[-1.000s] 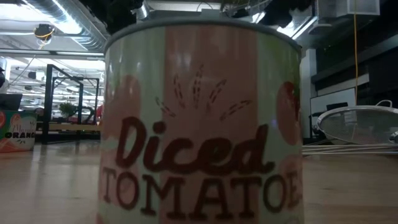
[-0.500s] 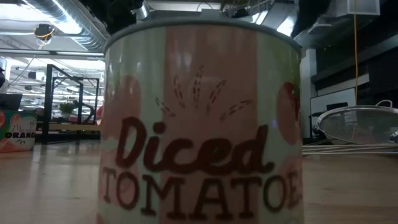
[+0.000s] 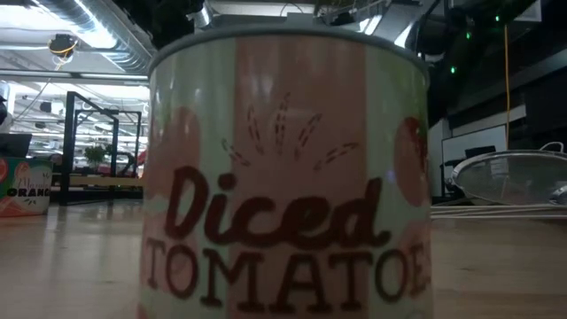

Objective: Pick and place cans onto a shelf
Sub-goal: Move the yellow can to the center of the table

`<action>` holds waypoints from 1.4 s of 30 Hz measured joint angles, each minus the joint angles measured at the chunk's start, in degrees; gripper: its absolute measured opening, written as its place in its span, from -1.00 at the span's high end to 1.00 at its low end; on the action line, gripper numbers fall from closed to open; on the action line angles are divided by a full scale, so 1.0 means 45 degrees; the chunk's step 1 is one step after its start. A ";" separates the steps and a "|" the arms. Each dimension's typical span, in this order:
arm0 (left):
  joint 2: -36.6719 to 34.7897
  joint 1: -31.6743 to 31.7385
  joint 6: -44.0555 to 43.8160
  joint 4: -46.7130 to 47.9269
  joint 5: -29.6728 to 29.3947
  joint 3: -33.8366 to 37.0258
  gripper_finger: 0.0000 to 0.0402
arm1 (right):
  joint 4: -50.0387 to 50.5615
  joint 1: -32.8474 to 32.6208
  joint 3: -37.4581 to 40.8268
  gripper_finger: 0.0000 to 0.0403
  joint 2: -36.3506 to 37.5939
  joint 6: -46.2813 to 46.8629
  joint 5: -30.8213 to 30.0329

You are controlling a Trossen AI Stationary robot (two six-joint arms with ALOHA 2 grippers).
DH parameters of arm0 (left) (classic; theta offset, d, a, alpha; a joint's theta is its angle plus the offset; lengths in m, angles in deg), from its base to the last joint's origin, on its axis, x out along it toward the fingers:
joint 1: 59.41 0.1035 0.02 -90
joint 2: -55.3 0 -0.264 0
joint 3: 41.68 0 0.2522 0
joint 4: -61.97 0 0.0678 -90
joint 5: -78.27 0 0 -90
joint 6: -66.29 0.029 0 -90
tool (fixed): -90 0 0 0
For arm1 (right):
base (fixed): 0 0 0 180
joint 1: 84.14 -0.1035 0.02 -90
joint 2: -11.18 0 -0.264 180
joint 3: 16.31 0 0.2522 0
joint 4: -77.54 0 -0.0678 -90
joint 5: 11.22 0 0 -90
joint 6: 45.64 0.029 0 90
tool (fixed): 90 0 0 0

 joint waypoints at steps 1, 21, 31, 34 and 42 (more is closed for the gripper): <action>0.0000 0.0000 0.0000 0.0004 0.0000 0.0000 0.51 | -0.0269 0.0126 0.0227 -0.12 0.0000 -0.0005 0.0212; 0.0000 0.0001 -0.0003 0.0002 0.0003 0.0000 0.51 | -0.3247 0.0384 0.2093 -0.12 -0.1806 0.0029 0.1498; 0.0000 0.0000 -0.0005 0.0004 0.0005 0.0000 0.51 | -0.3807 0.0389 0.2093 -0.12 -0.3219 0.0097 0.0572; 0.0000 0.0000 -0.0005 0.0000 0.0001 0.0000 0.51 | -0.3918 0.0389 0.2093 -0.12 -0.3391 0.0087 0.0453; 0.0000 0.0001 -0.0011 0.0004 0.0003 0.0000 0.51 | -0.4028 0.0384 0.2093 -0.12 -0.4063 0.0087 0.0465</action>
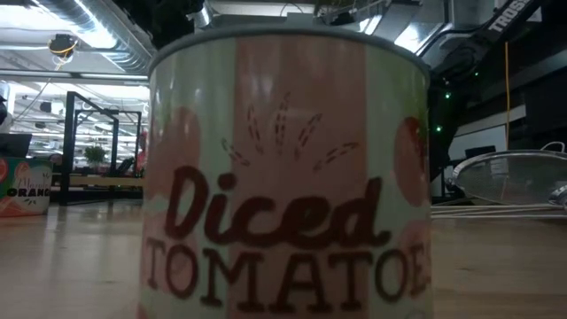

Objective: Pick and place cans onto a shelf
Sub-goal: Move the yellow can to the center of the table

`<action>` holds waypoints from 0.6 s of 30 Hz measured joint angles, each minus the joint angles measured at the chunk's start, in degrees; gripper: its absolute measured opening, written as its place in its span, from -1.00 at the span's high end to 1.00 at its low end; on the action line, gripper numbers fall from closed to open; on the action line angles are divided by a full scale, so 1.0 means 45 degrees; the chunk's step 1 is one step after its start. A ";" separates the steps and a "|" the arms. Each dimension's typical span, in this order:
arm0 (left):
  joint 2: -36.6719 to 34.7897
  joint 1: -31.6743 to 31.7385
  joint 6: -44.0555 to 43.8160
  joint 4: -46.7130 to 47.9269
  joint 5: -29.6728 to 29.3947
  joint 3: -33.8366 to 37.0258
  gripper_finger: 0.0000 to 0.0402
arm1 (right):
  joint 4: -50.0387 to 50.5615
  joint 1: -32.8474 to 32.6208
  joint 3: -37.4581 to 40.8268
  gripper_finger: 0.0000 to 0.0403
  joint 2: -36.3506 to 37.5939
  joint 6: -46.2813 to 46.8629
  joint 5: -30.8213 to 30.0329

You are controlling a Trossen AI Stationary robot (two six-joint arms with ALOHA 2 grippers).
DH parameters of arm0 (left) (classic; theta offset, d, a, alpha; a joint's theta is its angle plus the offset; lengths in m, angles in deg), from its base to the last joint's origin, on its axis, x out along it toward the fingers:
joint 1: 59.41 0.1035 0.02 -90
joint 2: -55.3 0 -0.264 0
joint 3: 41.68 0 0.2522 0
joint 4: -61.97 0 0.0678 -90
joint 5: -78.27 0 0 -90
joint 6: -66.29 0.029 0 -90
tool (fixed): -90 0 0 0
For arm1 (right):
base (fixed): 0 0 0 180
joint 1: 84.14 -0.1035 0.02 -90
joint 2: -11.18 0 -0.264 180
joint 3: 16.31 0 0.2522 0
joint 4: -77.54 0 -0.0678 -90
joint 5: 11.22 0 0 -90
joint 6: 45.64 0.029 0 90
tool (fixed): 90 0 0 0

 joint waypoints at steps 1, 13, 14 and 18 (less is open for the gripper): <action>0.0000 0.0001 -0.0003 0.0000 0.0000 0.0000 0.51 | -0.0015 0.0000 0.0000 -0.12 -0.0052 -0.0001 0.0000; 0.0000 -0.0001 -0.0008 0.0000 0.0002 0.0000 0.51 | -0.0015 0.0011 0.0000 0.19 -0.0114 -0.0010 -0.0015; 0.0000 -0.0001 -0.0008 0.0000 0.0002 0.0000 0.51 | -0.0015 0.0015 0.0000 0.25 -0.0114 -0.0010 -0.0016; 0.0000 -0.0001 -0.0008 0.0000 -0.0001 0.0000 0.51 | -0.0005 0.0007 0.0000 0.52 -0.0109 -0.0007 0.0026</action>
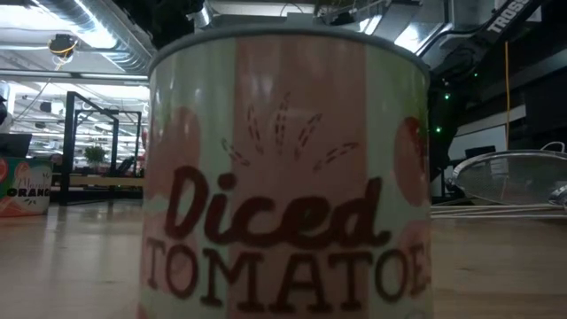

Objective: Pick and place cans onto a shelf
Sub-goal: Move the yellow can to the center of the table

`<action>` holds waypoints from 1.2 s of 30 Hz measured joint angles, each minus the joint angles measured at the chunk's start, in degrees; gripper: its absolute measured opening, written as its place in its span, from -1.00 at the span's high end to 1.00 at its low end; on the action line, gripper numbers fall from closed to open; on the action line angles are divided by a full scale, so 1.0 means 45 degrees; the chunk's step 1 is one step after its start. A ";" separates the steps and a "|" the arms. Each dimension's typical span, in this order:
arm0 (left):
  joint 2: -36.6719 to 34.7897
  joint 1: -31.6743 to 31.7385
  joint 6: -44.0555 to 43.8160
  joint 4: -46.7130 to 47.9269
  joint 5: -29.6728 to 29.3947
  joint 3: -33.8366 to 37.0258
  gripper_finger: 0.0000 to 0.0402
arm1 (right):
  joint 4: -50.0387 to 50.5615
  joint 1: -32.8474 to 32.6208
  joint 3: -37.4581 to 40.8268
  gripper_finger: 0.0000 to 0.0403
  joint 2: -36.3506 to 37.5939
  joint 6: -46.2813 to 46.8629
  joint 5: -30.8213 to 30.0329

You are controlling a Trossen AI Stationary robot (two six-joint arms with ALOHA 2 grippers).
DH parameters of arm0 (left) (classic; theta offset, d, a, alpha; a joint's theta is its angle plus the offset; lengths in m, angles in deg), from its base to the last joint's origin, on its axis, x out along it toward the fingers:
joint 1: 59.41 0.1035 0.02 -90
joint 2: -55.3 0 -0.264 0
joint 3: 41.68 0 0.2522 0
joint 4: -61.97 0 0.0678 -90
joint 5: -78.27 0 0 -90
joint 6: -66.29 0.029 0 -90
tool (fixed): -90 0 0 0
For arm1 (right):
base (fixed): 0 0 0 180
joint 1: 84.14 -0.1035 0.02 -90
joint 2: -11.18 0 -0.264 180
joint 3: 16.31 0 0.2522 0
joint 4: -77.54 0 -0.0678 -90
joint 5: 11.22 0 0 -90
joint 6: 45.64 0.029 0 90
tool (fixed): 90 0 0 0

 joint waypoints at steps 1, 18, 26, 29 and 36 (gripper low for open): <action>0.0000 0.0002 -0.0005 0.0000 0.0003 0.0000 0.51 | -0.0003 -0.0002 -0.0001 0.60 0.0005 0.0009 0.0011; 0.0000 0.0002 -0.0005 0.0000 0.0003 0.0000 0.51 | 0.2185 0.0008 -0.0990 0.94 -0.0005 0.0000 -0.0722; 0.0000 0.0002 -0.0005 0.0001 0.0000 0.0000 0.51 | 0.5542 0.0003 -0.3423 0.92 -0.0005 -0.0061 -0.1303; 0.0000 0.0004 -0.0005 0.0000 0.0003 0.0000 0.51 | 0.7053 0.0008 -0.4590 0.94 -0.0005 -0.0081 -0.1850; 0.0000 0.0003 0.0002 0.0001 0.0003 0.0000 0.51 | 1.0315 -0.0041 -0.7932 0.92 0.0000 -0.0078 -0.2684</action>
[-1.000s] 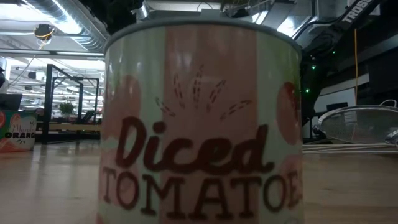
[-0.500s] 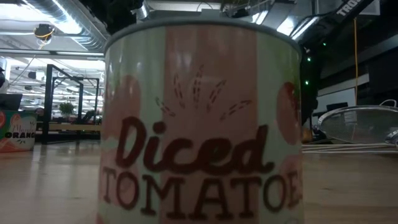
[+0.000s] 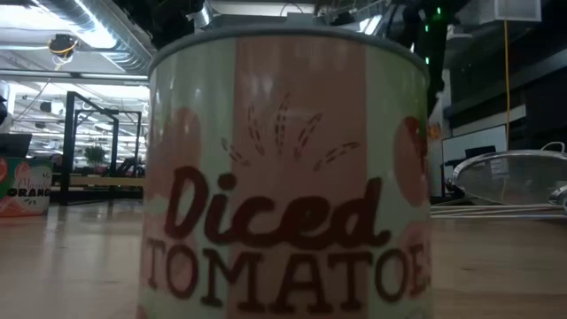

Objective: Pick and place cans onto a shelf
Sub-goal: Move the yellow can to the center of the table

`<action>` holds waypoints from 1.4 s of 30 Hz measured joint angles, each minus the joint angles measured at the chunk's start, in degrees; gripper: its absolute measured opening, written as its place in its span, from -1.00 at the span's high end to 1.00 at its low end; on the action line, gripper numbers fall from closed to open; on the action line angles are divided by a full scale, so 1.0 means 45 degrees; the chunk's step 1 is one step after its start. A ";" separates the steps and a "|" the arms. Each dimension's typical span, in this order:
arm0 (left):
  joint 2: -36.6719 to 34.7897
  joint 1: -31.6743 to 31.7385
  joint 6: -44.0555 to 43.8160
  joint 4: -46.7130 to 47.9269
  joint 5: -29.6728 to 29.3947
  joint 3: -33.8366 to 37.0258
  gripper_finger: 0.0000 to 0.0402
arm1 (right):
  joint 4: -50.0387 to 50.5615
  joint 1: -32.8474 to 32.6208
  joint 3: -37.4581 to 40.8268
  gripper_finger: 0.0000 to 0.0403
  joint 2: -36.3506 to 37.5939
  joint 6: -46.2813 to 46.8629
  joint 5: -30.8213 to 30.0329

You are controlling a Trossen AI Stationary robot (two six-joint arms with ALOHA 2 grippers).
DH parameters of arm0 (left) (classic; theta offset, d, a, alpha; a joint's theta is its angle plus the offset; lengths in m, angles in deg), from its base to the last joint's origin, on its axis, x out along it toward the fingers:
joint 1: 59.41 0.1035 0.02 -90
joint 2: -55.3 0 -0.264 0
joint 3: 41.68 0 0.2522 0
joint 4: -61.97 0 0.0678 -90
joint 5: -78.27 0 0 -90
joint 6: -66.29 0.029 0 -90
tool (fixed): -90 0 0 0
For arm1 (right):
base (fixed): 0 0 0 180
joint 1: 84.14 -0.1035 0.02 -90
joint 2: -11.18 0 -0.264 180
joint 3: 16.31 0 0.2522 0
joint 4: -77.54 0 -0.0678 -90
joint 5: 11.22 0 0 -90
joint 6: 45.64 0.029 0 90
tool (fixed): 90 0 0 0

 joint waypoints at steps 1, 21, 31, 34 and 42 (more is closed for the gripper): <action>0.0000 -0.0002 0.0002 0.0003 -0.0003 0.0000 0.51 | 0.0362 -0.0049 -0.0501 0.93 0.0000 0.0016 -0.0002; 0.0000 -0.0002 0.0002 0.0002 0.0000 0.0000 0.51 | 0.0103 -0.6633 -0.5019 0.93 -0.0102 0.0026 0.0132; 0.0000 -0.0004 -0.0002 0.0004 0.0000 0.0000 0.51 | -0.1341 -0.9015 -0.4997 0.93 -0.1987 -0.0026 0.1646; 0.0000 0.0001 -0.0002 0.0004 0.0000 0.0000 0.51 | -0.2064 -0.9468 -0.4997 0.93 -0.2770 -0.0422 0.2689; 0.0000 -0.0004 -0.0002 0.0009 0.0000 0.0000 0.51 | -0.4139 -1.0398 -0.4992 0.93 -0.4971 -0.2264 0.3570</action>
